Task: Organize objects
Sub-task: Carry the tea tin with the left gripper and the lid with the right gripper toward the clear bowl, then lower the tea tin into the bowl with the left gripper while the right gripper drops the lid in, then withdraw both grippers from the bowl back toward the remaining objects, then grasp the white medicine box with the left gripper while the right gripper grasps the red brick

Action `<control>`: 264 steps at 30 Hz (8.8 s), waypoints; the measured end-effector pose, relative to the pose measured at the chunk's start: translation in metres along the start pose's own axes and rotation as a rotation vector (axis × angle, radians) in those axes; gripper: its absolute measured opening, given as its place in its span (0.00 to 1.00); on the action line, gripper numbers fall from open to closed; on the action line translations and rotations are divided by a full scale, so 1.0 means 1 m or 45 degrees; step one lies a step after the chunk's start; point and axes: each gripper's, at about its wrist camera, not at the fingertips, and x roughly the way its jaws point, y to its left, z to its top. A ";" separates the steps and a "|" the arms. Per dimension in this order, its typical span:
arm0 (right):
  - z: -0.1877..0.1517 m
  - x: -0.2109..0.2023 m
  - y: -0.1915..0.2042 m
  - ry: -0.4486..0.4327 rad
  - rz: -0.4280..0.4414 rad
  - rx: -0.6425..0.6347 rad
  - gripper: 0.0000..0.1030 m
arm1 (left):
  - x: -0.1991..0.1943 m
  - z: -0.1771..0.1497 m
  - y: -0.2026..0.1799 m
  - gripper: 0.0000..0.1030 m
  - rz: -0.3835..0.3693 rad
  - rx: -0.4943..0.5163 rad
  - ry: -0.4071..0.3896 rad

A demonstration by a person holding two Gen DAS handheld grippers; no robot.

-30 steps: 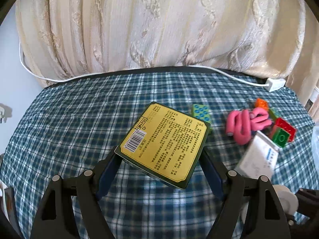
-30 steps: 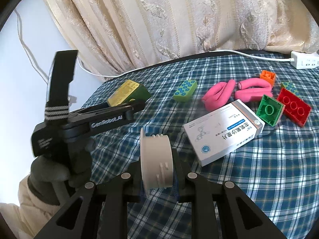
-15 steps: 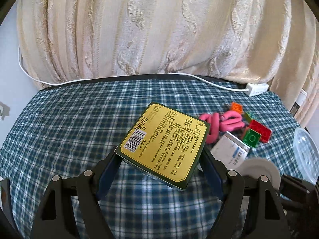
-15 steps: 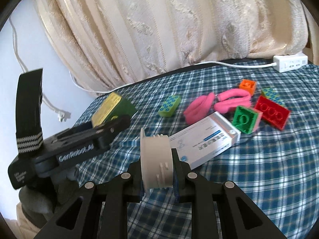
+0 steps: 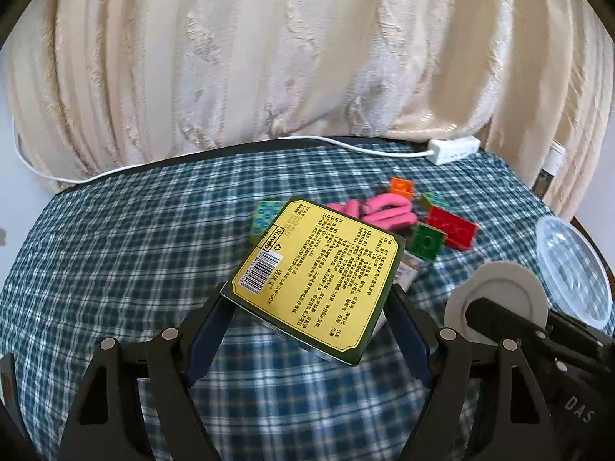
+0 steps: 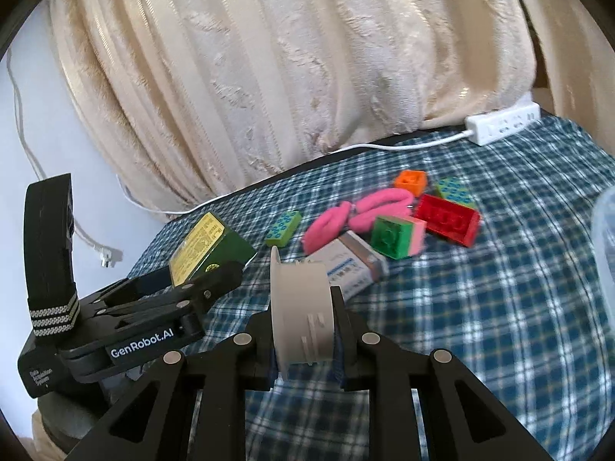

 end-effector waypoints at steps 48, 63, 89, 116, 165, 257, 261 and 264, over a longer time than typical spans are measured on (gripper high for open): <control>0.002 -0.160 -0.190 -0.323 -0.525 0.354 0.22 | -0.003 -0.001 -0.173 0.77 -0.215 0.349 0.046; -0.002 -0.164 -0.200 -0.327 -0.592 0.343 0.22 | -0.005 0.005 -0.200 0.77 -0.257 0.404 0.032; -0.005 -0.188 -0.224 -0.373 -0.666 0.409 0.22 | 0.014 0.020 -0.291 0.79 -0.510 0.500 0.067; -0.007 -0.185 -0.223 -0.369 -0.694 0.450 0.50 | 0.017 0.020 -0.283 0.82 -0.456 0.488 0.067; 0.009 -0.110 -0.121 -0.233 -0.620 0.236 0.57 | 0.012 0.020 -0.151 0.82 -0.133 0.342 0.008; 0.062 0.099 -0.076 0.319 -0.331 -0.188 0.63 | 0.107 0.016 -0.027 0.83 -0.140 0.081 0.260; 0.064 0.104 -0.077 0.308 -0.402 -0.216 0.62 | 0.111 0.016 -0.026 0.83 -0.127 0.075 0.274; 0.064 0.106 -0.074 0.296 -0.427 -0.243 0.62 | 0.111 0.015 -0.027 0.83 -0.114 0.085 0.271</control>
